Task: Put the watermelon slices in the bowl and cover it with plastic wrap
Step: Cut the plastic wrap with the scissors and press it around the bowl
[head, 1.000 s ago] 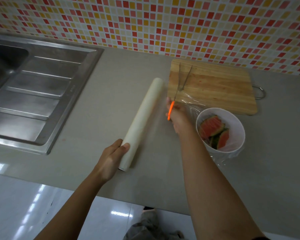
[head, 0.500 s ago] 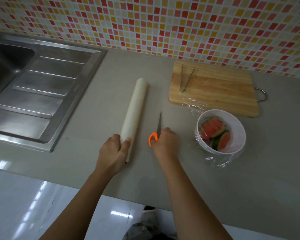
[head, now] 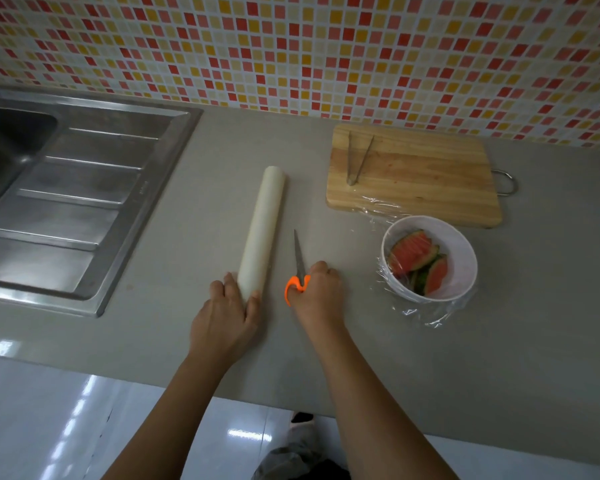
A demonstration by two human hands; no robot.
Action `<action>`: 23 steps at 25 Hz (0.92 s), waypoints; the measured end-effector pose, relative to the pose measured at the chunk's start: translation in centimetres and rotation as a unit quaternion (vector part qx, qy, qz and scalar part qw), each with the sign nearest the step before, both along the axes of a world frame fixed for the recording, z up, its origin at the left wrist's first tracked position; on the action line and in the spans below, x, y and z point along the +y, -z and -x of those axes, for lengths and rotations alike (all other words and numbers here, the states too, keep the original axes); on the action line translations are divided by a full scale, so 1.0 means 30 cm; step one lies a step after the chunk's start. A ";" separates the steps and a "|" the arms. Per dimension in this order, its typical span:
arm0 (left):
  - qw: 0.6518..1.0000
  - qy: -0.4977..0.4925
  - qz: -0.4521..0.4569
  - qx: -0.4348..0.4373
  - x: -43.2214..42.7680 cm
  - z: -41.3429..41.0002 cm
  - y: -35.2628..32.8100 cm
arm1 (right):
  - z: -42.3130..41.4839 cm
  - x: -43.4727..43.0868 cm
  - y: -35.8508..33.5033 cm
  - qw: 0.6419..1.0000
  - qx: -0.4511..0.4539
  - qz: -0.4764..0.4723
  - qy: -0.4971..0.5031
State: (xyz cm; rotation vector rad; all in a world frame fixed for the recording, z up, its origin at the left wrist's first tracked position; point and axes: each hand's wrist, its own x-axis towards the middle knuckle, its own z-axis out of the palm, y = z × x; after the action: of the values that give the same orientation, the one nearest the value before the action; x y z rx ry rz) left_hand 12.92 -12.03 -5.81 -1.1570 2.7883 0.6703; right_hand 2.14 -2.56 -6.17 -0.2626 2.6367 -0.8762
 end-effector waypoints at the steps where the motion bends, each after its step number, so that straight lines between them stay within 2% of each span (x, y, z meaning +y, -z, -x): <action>1: 1.000 0.001 0.016 -0.022 -0.003 0.001 -0.001 | 0.001 0.004 -0.009 1.000 -0.001 0.012 0.000; 7: 0.998 0.020 -0.030 -0.047 -0.020 -0.007 -0.013 | 0.061 0.107 -0.143 0.984 0.116 0.134 0.024; 9: 0.999 0.018 0.006 -0.035 0.000 -0.001 -0.046 | 0.106 0.182 -0.191 0.971 0.171 0.162 0.039; 11: 0.996 0.033 0.062 0.058 0.029 0.031 -0.073 | 0.169 0.267 -0.228 0.956 0.215 0.183 0.086; 12: 0.989 0.055 0.058 0.128 0.054 0.065 -0.084 | 0.210 0.314 -0.239 0.947 0.228 0.195 0.114; 14: 0.971 0.083 -0.021 0.222 0.128 0.159 -0.103 | 0.299 0.412 -0.243 0.936 0.238 0.206 0.157; 15: 0.964 0.075 -0.077 0.243 0.173 0.214 -0.103 | 0.344 0.460 -0.236 0.936 0.229 0.205 0.173; 17: 0.947 -0.003 -0.211 0.243 0.256 0.327 -0.091 | 0.433 0.553 -0.199 0.947 0.167 0.189 0.200; 18: 0.926 -0.068 -0.292 0.228 0.288 0.380 -0.083 | 0.473 0.592 -0.163 0.958 0.117 0.161 0.204; 20: 0.871 -0.173 -0.421 0.184 0.337 0.461 -0.061 | 0.531 0.646 -0.101 0.973 -0.038 0.128 0.188; 22: 0.845 -0.182 -0.478 0.155 0.367 0.511 -0.043 | 0.555 0.660 -0.057 0.948 -0.186 0.192 0.171; 23: 0.839 -0.169 -0.493 0.157 0.380 0.522 -0.035 | 0.557 0.663 -0.039 0.937 -0.219 0.225 0.155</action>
State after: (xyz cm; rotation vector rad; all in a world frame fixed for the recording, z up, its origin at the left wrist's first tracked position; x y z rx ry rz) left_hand -2.74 -0.62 -4.76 -1.2971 1.8213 2.1301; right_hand -14.55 17.32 -5.00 0.2278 2.0668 -1.4509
